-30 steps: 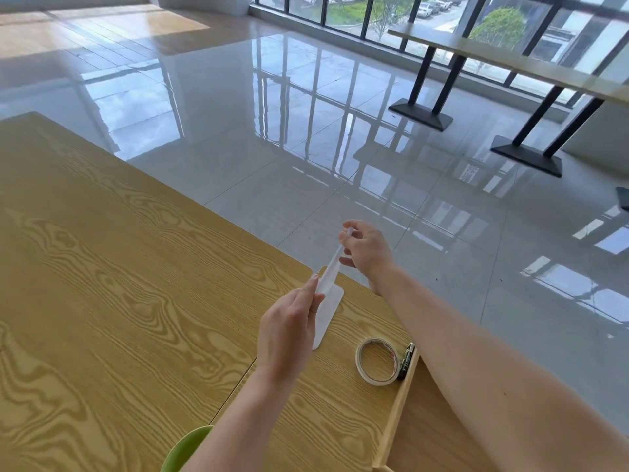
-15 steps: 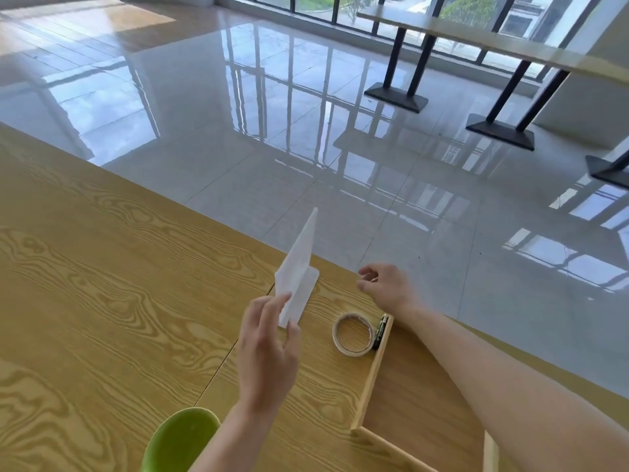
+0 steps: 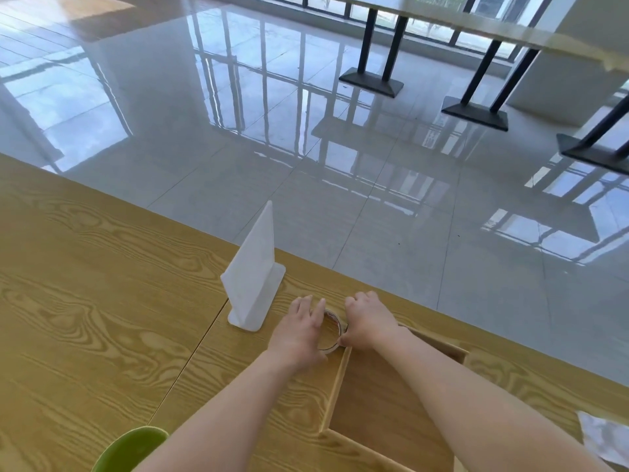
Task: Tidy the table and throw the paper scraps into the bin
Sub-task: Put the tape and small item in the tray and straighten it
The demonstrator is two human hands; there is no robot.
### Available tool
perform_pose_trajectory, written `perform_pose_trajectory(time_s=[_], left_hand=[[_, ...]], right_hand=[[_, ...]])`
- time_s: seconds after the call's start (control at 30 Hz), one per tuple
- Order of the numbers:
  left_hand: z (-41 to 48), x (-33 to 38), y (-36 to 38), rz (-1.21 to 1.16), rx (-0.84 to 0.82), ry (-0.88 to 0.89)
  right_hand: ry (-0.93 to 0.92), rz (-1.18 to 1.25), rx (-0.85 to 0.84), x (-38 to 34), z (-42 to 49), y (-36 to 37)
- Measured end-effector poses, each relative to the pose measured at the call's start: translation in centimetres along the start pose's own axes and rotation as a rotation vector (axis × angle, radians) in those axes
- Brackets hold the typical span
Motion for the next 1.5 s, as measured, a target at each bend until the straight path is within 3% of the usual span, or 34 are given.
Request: perform_pose_trajectory(time_s=[0.07, 0.23, 0.47, 1.07, 1.33, 1.5], left_hand=[[0.5, -0.1, 0.5, 0.028, -0.047, -0.013], [0.8, 0.2, 0.4, 0.03, 0.084, 0.031], [1.7, 0.8, 0.4, 0.038, 0.077, 0.004], [-1.9, 1.6, -2.0, -0.184, 0.258, 0.036], [-3.9, 3.4, -2.1, -0.199, 0.317, 0.07], [-5.2, 3.1, -0.5, -0.172, 0.285, 0.048]], right_hand=[[0.011, 0.005, -0.017, 0.2, 0.4, 0.3], [0.02, 0.082, -0.03, 0.5, 0.7, 1.1], [0.008, 0.083, 0.004, -0.1, 0.8, 1.1], [-0.056, 0.422, 0.483, 4.7, -6.0, -0.2], [-0.088, 0.506, 0.367, 6.0, -8.4, 6.5], [-0.122, 0.428, 0.41, 4.6, -7.3, 6.5]])
Point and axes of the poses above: each hand's wrist, its own z-axis towards the middle knuckle, its own y-axis out of the palm, x = y × z, the point moved 8 cm from there along z, towards the middle knuckle, and after that the axes turned 6 degrees about -x, right-handed, at the moved point
